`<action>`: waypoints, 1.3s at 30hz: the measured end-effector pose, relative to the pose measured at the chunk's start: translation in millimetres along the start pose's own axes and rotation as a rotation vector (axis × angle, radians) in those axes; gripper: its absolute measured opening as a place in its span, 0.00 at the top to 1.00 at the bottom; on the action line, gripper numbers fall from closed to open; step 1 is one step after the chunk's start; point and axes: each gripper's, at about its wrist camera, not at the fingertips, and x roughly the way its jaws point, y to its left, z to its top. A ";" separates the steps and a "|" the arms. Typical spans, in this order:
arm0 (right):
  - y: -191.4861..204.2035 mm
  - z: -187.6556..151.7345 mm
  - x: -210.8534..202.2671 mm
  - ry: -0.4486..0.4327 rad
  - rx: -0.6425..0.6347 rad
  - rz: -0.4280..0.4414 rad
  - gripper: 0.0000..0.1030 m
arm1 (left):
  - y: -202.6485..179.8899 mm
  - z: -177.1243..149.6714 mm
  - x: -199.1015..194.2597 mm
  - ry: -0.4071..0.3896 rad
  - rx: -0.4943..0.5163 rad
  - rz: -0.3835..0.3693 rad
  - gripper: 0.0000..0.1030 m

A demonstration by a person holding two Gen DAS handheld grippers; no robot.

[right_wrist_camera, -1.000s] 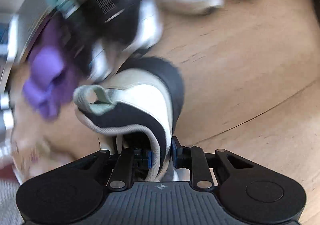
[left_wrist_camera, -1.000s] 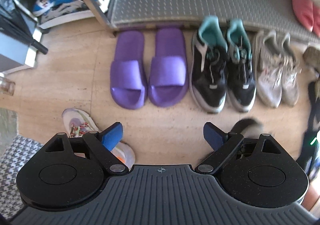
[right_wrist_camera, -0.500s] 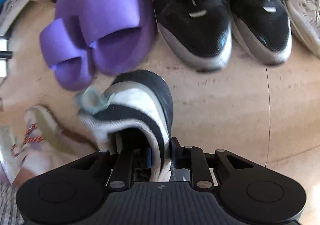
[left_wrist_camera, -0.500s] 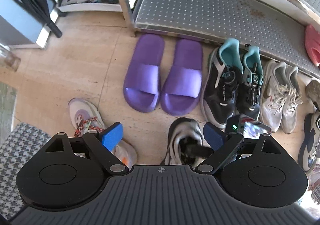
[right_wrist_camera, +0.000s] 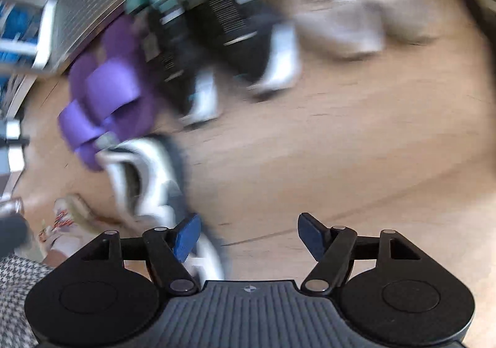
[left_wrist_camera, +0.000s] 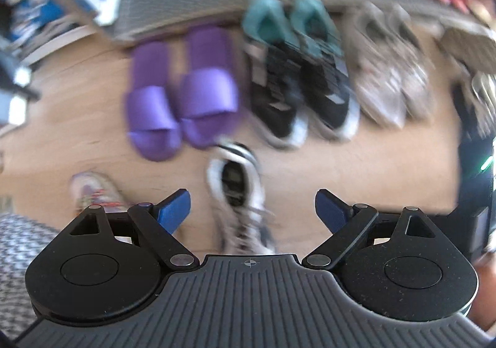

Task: Organize scattered shoes
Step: 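Set the black-white sneaker in front of the purple slides and release, then grasp the second black-white sneaker from the pile with the right gripper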

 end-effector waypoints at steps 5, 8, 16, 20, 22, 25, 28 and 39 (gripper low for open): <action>-65.5 -4.9 -26.9 -0.073 0.087 -0.005 0.32 | -59.5 -7.8 20.3 0.032 0.122 -0.061 0.12; -82.9 -2.0 -44.6 -0.135 0.065 -0.042 0.32 | -88.2 0.5 18.1 -0.030 0.193 -0.067 0.12; -114.7 15.6 -76.2 -0.207 0.000 -0.154 0.29 | -148.2 16.1 21.8 -0.057 0.339 0.029 0.12; -135.3 25.5 -78.4 -0.211 0.012 -0.213 0.27 | -165.0 14.5 18.1 -0.068 0.399 -0.039 0.12; -146.7 31.8 -76.4 -0.212 0.009 -0.248 0.25 | -171.8 10.8 12.9 -0.081 0.438 -0.098 0.12; -169.0 49.0 -69.0 -0.223 -0.013 -0.320 0.25 | -183.4 7.0 8.1 -0.094 0.494 -0.175 0.11; -195.8 71.1 -70.4 -0.273 -0.001 -0.359 0.25 | -193.8 3.8 10.4 -0.091 0.533 -0.218 0.11; -239.1 162.6 -44.4 -0.315 -0.149 -0.425 0.17 | -195.3 15.5 43.3 0.005 0.498 -0.184 0.11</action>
